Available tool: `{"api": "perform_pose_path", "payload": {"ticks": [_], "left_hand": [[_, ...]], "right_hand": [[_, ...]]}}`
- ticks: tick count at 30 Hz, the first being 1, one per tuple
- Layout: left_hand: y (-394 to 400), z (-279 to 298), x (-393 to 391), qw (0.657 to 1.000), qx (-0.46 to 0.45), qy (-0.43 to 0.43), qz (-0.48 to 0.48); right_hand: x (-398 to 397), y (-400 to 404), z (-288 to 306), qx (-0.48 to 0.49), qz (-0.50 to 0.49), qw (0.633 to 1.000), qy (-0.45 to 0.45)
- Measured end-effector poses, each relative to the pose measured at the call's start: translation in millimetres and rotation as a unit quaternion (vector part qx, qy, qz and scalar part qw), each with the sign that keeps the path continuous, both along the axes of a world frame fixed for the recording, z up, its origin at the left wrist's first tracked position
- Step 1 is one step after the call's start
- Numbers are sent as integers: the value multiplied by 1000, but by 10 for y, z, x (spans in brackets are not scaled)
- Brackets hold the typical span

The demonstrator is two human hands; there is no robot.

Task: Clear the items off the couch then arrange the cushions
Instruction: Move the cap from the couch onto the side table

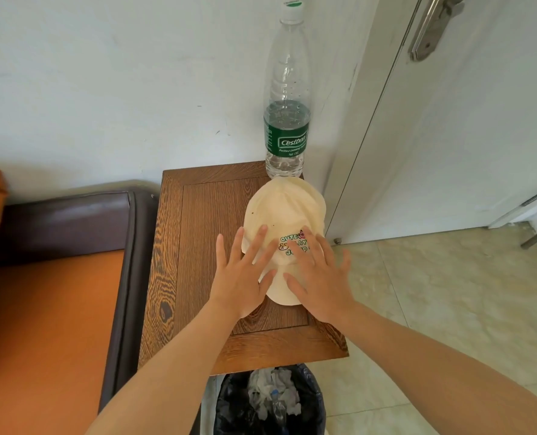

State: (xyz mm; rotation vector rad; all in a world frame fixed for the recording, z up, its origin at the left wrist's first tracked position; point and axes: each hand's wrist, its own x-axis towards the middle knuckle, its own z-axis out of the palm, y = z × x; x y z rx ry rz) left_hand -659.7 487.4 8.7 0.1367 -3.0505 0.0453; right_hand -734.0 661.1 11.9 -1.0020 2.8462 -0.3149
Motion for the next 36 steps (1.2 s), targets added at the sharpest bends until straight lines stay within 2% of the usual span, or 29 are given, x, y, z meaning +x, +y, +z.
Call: {"api": "perform_pose_path", "payload": {"ticks": [10, 16, 30, 36], "left_hand": [[-88, -15, -137, 999, -17, 12, 44], [-169, -12, -84, 998, 3, 43, 38], [-218, 8, -37, 998, 7, 27, 64], [-237, 63, 104, 999, 25, 14, 39]], "right_hand": [[-46, -190, -30, 1, 5, 999, -50], [43, -336, -15, 3, 32, 999, -36], [131, -508, 68, 27, 34, 999, -25], [197, -478, 154, 44, 22, 999, -12]]}}
